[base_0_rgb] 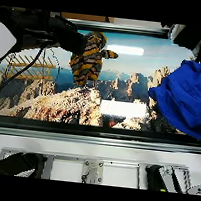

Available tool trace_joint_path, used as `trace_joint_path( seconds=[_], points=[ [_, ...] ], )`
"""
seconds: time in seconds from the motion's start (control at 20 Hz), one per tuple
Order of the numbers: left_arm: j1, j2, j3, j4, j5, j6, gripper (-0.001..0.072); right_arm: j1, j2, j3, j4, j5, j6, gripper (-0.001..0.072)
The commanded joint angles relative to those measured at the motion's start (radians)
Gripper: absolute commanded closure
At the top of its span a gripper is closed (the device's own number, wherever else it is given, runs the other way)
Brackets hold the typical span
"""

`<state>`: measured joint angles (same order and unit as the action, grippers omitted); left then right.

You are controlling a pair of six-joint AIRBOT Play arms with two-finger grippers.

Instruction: Fold the clothes and pants, and hang the long-sleeved shirts on hangers.

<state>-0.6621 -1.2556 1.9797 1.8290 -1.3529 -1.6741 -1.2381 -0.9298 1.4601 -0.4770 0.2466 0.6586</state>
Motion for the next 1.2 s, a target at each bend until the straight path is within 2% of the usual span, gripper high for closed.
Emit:
trace_joint_path(
  seconds=[0.0,0.05,0.45,0.75,0.8,0.85,0.9,0.95,1.15],
  points=[
    [0.001,0.000,0.001,0.000,-0.074,0.000,0.0695,-0.011,-0.044,0.001,-0.002,-0.005,0.056,0.0711],
    [0.001,0.000,0.001,0.000,-0.097,0.000,0.0695,-0.011,-0.056,0.001,-0.002,-0.007,0.081,0.0711],
    [-0.008,0.000,0.001,0.000,-0.133,-0.003,0.0695,-0.011,-0.094,0.000,-0.002,-0.029,0.083,0.0711],
    [-0.037,0.000,0.001,0.002,-0.132,-0.002,0.0695,-0.011,-0.095,-0.001,-0.002,0.034,0.071,0.0688],
    [-0.037,0.000,0.001,0.002,-0.132,-0.002,0.0695,-0.011,-0.095,-0.001,-0.002,0.055,0.071,0.0576],
    [-0.036,-0.001,0.001,0.003,-0.132,-0.001,0.0695,-0.011,-0.095,-0.001,-0.002,0.074,0.071,0.0325],
    [-0.036,0.000,0.001,0.003,-0.133,-0.002,0.0695,-0.011,-0.093,-0.001,-0.002,0.101,0.072,0.0112],
    [-0.036,0.000,0.001,0.003,-0.133,-0.002,0.0695,-0.011,-0.087,-0.001,-0.002,0.150,0.072,0.0050],
    [-0.036,-0.001,0.001,0.003,-0.137,-0.001,0.0695,-0.006,-0.012,-0.001,0.010,0.302,0.073,0.0054]
  ],
)
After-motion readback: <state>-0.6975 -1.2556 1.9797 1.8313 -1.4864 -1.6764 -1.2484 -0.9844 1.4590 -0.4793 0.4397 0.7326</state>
